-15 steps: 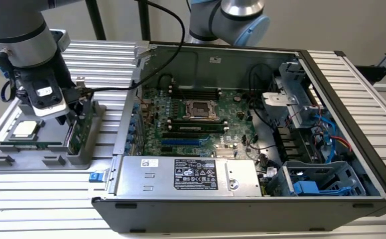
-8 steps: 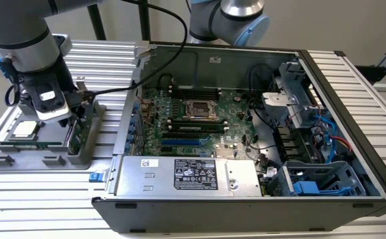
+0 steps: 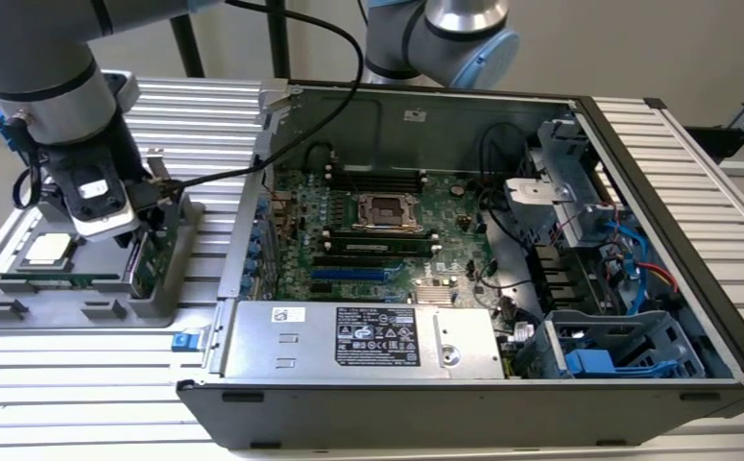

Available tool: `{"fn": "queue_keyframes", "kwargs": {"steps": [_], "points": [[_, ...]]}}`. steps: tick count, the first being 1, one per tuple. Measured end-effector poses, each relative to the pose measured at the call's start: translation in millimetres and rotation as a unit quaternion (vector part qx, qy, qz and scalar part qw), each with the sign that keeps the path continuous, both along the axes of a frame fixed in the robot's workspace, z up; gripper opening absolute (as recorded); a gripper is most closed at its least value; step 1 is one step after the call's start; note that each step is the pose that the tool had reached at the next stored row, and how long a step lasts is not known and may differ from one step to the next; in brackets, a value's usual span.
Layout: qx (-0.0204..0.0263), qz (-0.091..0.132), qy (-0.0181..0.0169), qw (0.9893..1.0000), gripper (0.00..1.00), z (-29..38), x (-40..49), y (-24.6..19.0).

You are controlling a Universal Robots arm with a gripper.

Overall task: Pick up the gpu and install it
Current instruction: 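Pick up the gpu and move the gpu toward the slot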

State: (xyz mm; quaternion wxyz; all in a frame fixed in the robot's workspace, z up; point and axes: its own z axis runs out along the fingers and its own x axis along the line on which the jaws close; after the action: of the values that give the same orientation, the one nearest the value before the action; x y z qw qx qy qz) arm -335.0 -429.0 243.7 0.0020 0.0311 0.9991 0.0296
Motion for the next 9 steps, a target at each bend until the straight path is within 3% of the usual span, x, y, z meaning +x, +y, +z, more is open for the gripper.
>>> {"fn": "queue_keyframes", "kwargs": {"steps": [9], "points": [[-0.0005,0.000,-0.0008,1.0000,1.00,-4.7,-0.4,1.0]]}}
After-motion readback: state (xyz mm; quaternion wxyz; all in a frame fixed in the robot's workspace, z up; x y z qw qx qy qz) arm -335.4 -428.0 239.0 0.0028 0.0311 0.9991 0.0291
